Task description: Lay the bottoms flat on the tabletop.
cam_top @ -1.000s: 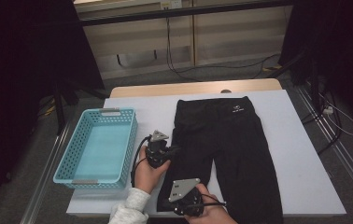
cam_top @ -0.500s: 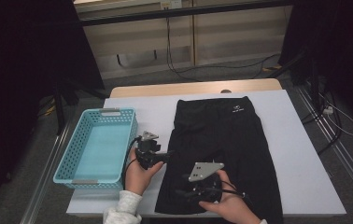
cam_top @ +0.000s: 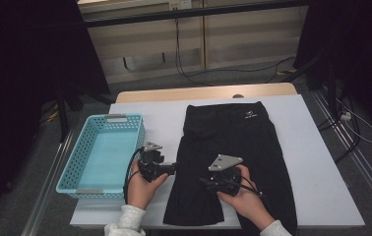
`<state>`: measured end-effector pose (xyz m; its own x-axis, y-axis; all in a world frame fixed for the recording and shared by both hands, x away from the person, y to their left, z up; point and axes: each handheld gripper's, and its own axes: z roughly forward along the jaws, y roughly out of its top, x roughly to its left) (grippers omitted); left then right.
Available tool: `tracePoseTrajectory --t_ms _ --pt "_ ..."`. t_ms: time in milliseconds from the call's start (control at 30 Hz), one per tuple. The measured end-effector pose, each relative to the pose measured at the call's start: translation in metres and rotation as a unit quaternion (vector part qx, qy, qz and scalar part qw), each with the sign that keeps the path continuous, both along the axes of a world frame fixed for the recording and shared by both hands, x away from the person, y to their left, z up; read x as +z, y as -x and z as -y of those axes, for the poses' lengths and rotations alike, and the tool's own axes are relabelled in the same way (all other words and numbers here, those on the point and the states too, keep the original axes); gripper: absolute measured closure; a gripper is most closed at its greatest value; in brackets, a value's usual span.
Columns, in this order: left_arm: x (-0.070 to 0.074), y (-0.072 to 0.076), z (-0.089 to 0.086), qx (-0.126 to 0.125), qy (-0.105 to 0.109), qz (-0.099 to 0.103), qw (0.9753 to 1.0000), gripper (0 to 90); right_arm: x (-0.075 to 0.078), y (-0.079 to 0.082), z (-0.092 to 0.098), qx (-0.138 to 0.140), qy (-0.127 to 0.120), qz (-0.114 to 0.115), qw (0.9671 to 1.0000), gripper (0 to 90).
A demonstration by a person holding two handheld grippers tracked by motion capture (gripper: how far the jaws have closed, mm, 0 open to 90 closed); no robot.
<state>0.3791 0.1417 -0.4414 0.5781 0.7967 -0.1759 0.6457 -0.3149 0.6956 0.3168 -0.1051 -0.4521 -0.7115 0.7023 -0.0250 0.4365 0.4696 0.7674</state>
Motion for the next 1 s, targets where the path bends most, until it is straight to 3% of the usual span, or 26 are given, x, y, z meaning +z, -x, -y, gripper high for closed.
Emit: tracePoseTrajectory --t_ms 200,267,300,400,467,600,867,1000 --pt "0.001 0.005 -0.002 -0.003 0.004 -0.003 1.0 29.6 -0.008 -0.009 -0.014 -0.002 0.024 -0.005 0.9997 51.1" --pt "0.002 0.007 -0.002 -0.006 0.0 -0.001 1.0 29.7 -0.01 -0.011 -0.013 -0.003 0.02 -0.008 0.9998 54.3" --pt "0.003 0.008 -0.001 -0.006 0.003 -0.001 1.0 29.8 -0.01 -0.012 -0.013 -0.008 0.015 -0.013 0.9998 58.5" --pt "0.002 0.009 -0.001 -0.006 0.005 -0.003 1.0 31.6 -0.008 -0.011 -0.009 -0.004 0.021 -0.019 0.9996 83.9" --pt "0.002 0.009 -0.002 -0.011 -0.004 -0.006 0.9999 33.1 -0.007 -0.011 -0.003 -0.007 0.016 -0.02 0.9996 89.5" --pt "-0.001 0.01 0.0 -0.014 -0.007 -0.012 0.9998 35.2 -0.007 -0.009 0.006 -0.02 0.007 -0.02 0.9996 89.5" --pt "-0.009 0.011 0.011 -0.025 -0.017 -0.017 0.9994 39.6 -0.007 -0.003 0.012 -0.029 0.022 -0.01 0.9993 85.0" --pt "-0.009 0.013 0.016 -0.035 -0.02 -0.023 0.9989 52.0 -0.008 -0.001 0.014 -0.025 0.024 -0.007 0.9994 82.1"
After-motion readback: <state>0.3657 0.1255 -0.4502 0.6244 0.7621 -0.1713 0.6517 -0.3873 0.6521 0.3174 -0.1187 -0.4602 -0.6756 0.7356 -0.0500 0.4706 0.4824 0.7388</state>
